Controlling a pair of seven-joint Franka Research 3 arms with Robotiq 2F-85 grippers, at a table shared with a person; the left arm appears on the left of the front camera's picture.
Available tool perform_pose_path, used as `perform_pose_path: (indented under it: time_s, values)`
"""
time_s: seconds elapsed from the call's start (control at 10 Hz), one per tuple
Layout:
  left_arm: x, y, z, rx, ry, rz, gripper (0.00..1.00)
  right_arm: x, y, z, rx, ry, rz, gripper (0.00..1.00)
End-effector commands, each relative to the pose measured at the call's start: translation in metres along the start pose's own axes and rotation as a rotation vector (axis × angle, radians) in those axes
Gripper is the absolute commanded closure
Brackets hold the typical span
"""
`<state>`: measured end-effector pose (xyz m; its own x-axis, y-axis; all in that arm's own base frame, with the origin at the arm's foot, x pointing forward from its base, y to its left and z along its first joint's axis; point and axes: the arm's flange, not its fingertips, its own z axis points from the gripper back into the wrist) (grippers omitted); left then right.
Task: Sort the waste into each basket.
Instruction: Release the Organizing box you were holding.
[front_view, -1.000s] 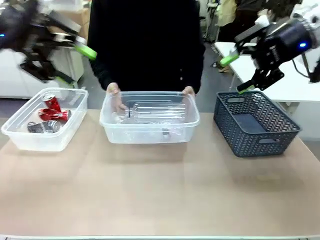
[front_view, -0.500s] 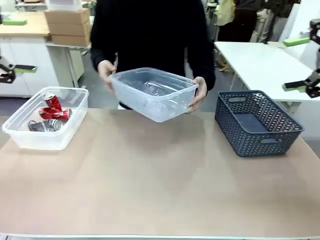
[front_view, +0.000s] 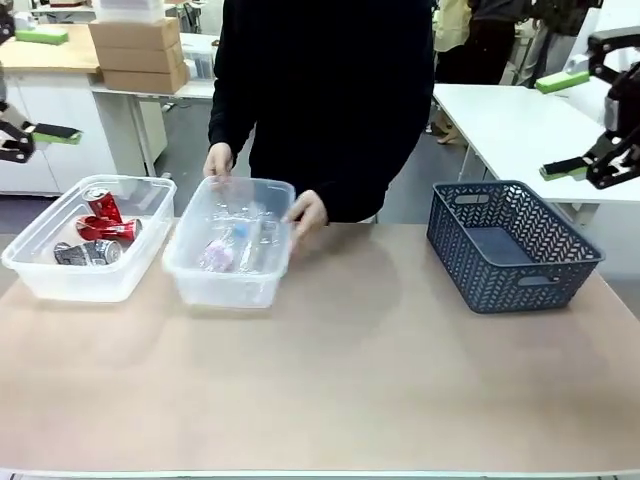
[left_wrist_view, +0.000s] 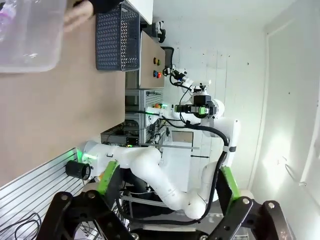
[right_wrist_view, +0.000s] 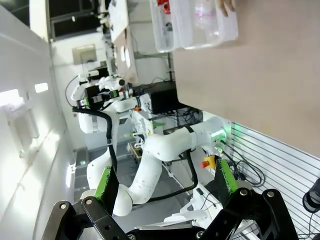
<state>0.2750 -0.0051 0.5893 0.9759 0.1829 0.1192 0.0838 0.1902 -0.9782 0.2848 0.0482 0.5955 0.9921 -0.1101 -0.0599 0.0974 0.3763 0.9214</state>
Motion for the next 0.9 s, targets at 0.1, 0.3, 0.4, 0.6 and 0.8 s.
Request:
perform_pose_path:
  time_s: [0.1,0.3,0.4,0.6,0.8]
  values:
    - [0.0029,0.0016,0.0012,-0.029,-0.004,-0.021,0.0,0.0035,0.0003,0.0045,0.029,0.006,0.026,0.0]
    - [0.0029,0.0016,0.0012,-0.029,-0.004,-0.021,0.0,0.0035,0.0003,0.0045,0.029,0.006,0.026,0.0]
    - [0.0029,0.0016,0.0012,-0.029,-0.004,-0.021,0.0,0.0035,0.0003,0.0045,0.029,0.006,0.026,0.0]
    - [0.0029,0.0016,0.0012,-0.029,-0.004,-0.021,0.0,0.0035,0.0003,0.0045,0.029,0.006,0.026,0.0]
    - [0.0029,0.0016,0.0012,-0.029,-0.004,-0.021,0.0,0.0035,0.0003,0.0045,0.029,0.006,0.026,0.0]
